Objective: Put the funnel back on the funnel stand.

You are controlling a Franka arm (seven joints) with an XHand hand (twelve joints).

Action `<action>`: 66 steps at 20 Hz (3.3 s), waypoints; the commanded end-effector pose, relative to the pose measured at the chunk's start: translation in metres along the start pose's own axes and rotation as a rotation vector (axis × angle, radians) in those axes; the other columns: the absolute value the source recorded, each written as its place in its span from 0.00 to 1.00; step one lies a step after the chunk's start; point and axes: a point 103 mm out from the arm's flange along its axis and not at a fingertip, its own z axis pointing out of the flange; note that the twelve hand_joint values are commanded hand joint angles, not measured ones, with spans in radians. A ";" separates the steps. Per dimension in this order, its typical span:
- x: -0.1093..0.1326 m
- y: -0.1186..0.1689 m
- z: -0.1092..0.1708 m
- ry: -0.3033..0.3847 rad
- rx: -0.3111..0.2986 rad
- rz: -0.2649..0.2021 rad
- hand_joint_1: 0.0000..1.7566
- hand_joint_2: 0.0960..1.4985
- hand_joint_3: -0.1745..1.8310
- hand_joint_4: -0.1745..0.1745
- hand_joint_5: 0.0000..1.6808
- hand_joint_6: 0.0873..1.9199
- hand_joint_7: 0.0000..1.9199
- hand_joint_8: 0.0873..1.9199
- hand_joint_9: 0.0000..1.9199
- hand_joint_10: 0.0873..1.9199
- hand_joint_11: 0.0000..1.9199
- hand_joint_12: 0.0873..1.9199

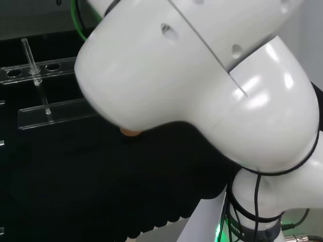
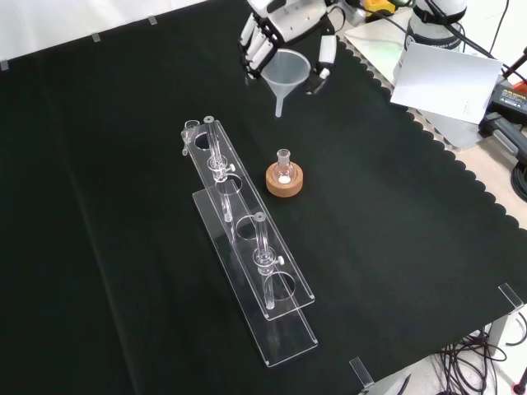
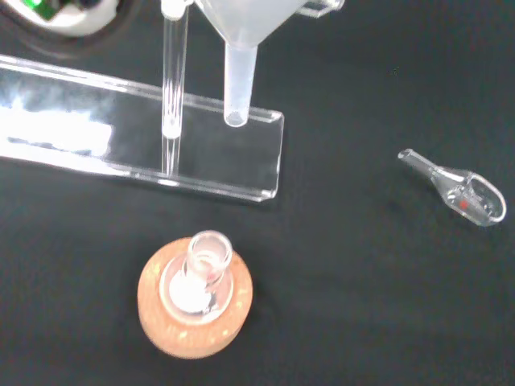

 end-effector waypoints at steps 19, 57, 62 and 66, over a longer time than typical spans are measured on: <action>-0.042 0.066 -0.062 0.047 -0.070 -0.016 0.48 0.49 0.39 0.38 0.42 0.37 0.39 0.37 0.59 0.17 0.39 0.58; -0.031 0.160 0.005 0.098 -0.018 -0.112 0.48 0.48 0.39 0.38 0.42 0.38 0.39 0.37 0.59 0.17 0.39 0.58; -0.030 0.165 0.019 0.128 0.070 -0.130 0.40 0.44 0.37 0.35 0.23 0.23 0.17 0.37 0.36 0.24 0.25 0.65; -0.027 0.167 0.027 0.121 0.093 -0.132 0.37 0.43 0.34 0.36 0.18 0.07 0.06 0.36 0.22 0.32 0.17 0.70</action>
